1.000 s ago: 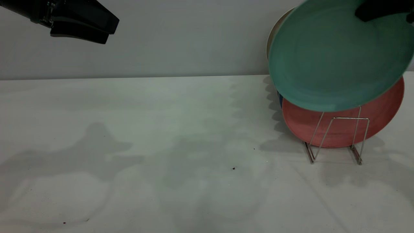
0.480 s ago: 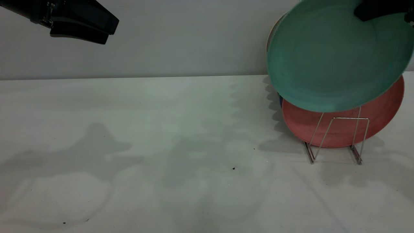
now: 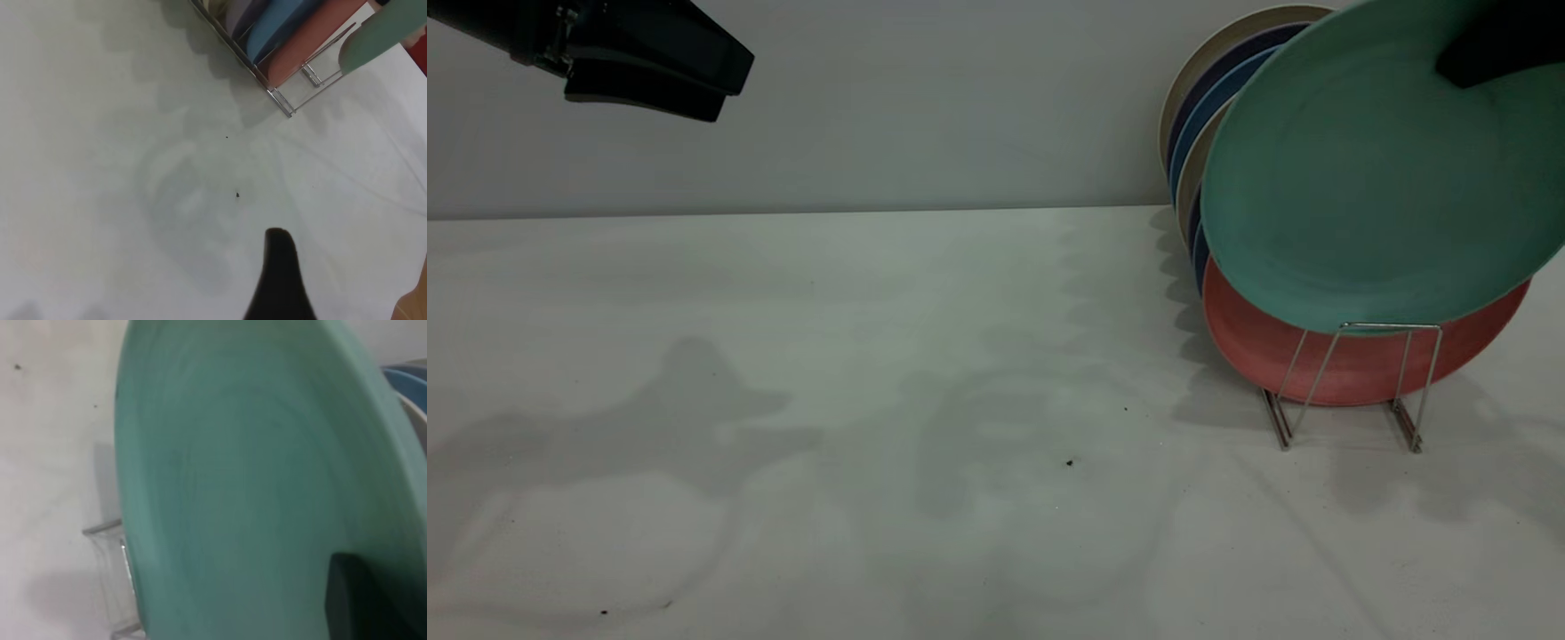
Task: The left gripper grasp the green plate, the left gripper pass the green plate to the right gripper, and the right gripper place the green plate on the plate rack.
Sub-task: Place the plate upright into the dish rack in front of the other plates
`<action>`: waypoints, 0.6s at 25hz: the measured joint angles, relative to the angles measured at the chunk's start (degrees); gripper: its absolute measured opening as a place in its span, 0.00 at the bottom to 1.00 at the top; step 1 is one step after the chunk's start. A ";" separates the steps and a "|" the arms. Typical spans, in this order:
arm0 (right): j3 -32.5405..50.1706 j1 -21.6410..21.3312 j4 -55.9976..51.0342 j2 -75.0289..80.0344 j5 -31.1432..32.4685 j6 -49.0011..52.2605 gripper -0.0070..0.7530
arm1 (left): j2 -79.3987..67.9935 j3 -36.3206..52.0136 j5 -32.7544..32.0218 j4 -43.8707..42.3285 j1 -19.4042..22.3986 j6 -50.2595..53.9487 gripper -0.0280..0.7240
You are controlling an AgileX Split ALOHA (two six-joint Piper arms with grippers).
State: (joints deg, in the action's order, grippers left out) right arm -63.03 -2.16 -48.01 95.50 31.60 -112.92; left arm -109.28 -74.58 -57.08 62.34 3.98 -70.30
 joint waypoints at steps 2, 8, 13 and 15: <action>0.00 0.00 0.00 1.61 0.11 0.00 0.13 | 0.00 0.00 0.04 0.00 0.00 0.00 0.82; 0.00 0.00 -0.11 5.91 -0.31 0.06 0.14 | 0.00 0.00 0.04 -0.02 0.00 0.00 0.82; 0.00 0.00 -1.45 6.05 0.35 0.13 0.22 | 0.00 0.00 0.04 -0.02 0.00 -0.05 0.82; 0.00 0.00 -2.43 6.05 1.08 0.19 0.31 | 0.00 0.00 0.24 -0.02 0.00 -0.05 0.82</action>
State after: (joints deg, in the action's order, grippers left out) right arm -63.03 -2.16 -50.44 101.54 32.68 -112.73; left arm -109.28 -74.58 -56.84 62.32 3.98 -70.35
